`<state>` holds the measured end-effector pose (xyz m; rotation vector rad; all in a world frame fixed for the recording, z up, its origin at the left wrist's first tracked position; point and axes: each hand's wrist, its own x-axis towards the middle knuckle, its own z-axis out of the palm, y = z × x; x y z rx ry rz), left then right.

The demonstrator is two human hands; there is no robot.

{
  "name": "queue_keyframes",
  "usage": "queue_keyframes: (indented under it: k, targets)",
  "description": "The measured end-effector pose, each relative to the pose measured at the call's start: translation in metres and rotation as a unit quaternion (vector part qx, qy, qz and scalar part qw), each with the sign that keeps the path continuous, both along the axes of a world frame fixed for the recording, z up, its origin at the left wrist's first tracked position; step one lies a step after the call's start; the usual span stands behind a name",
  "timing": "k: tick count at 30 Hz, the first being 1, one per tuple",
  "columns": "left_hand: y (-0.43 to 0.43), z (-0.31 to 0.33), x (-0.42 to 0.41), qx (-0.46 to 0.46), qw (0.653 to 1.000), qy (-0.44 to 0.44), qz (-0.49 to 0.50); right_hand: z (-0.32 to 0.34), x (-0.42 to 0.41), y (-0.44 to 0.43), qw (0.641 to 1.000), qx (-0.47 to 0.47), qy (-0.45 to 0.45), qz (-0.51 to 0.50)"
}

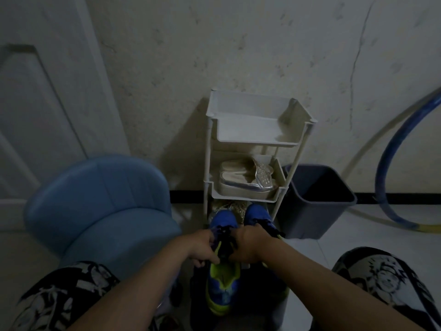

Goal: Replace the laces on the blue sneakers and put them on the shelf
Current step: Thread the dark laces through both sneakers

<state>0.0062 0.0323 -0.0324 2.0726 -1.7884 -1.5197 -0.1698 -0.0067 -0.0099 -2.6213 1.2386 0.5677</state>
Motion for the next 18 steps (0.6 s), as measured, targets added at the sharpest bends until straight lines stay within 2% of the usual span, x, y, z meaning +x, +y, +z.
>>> queue_keyframes:
  k: [9, 15, 18]
  targets:
    - [0.011, 0.024, 0.007, -0.059, 0.998, -0.015, -0.012, 0.007, -0.007, 0.008, 1.0, 0.013, -0.013, -0.023]
    - [0.011, 0.018, 0.014, -0.075, 0.996, 0.011, 0.044, 0.006, -0.006, -0.006, 0.998, -0.005, -0.04, -0.048]
    - [0.007, 0.005, 0.01, -0.069, 0.99, 0.042, 0.113, 0.004, -0.002, -0.013, 0.996, -0.001, -0.062, -0.068]
